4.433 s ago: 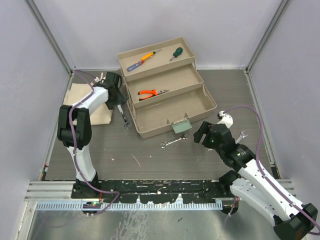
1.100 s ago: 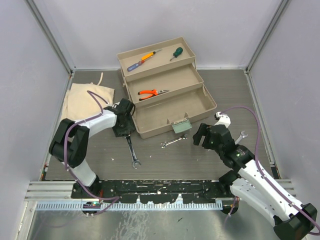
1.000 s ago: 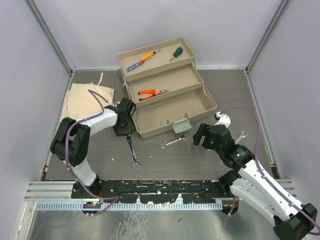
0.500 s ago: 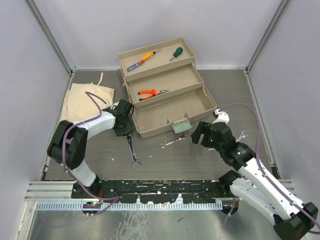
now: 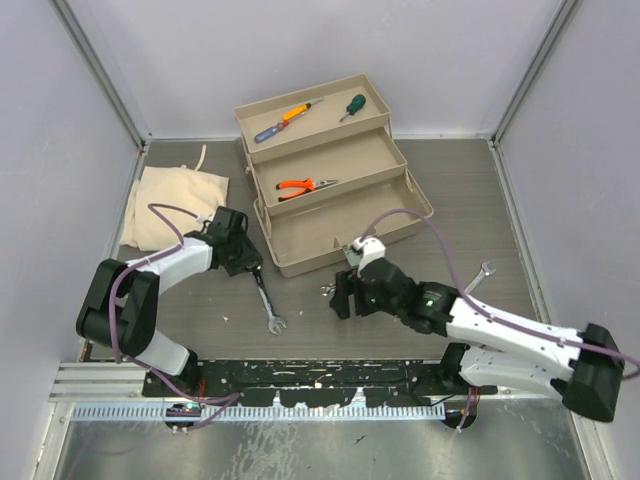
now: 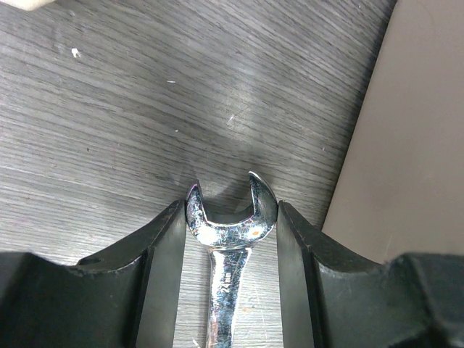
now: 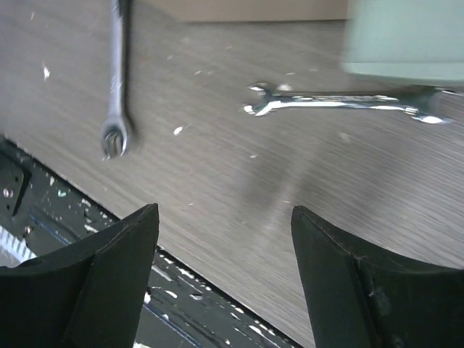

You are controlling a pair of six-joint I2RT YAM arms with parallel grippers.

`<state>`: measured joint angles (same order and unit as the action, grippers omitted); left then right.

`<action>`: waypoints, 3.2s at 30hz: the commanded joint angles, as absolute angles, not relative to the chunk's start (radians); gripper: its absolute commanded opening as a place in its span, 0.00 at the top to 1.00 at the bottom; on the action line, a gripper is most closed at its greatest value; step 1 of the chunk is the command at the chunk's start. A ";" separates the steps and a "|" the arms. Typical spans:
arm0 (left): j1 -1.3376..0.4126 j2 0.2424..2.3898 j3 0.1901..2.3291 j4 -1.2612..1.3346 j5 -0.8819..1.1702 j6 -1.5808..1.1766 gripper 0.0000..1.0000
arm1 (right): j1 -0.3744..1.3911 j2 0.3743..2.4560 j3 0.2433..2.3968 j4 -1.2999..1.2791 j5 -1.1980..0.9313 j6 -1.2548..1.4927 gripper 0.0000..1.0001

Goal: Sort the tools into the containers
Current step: Move the wrench to the center of the board, then pick up the wrench from the center of the board.

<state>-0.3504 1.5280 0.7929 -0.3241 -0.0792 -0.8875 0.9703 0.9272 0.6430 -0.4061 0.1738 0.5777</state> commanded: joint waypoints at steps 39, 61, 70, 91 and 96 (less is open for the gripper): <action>-0.334 1.508 0.667 -0.271 -0.036 -0.950 0.72 | 1.242 1.857 0.946 0.081 0.159 0.682 0.52; -0.323 1.398 0.689 -0.291 -0.018 -0.955 0.68 | 1.243 1.873 1.014 -0.019 0.242 0.618 0.93; -0.295 1.398 0.635 -0.239 -0.001 -0.942 0.71 | 1.242 1.800 0.951 -0.010 0.293 0.648 0.59; -0.281 1.315 0.490 0.018 -0.010 -1.065 0.75 | 1.243 1.745 0.886 0.038 0.147 0.745 0.49; -0.281 1.298 0.450 0.064 -0.021 -1.098 0.75 | 1.243 1.768 0.900 0.066 0.113 0.745 0.50</action>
<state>-0.2855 1.3067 0.4843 0.0074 0.0048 -1.0447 1.2404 1.7626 0.9028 0.0818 0.1505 0.7326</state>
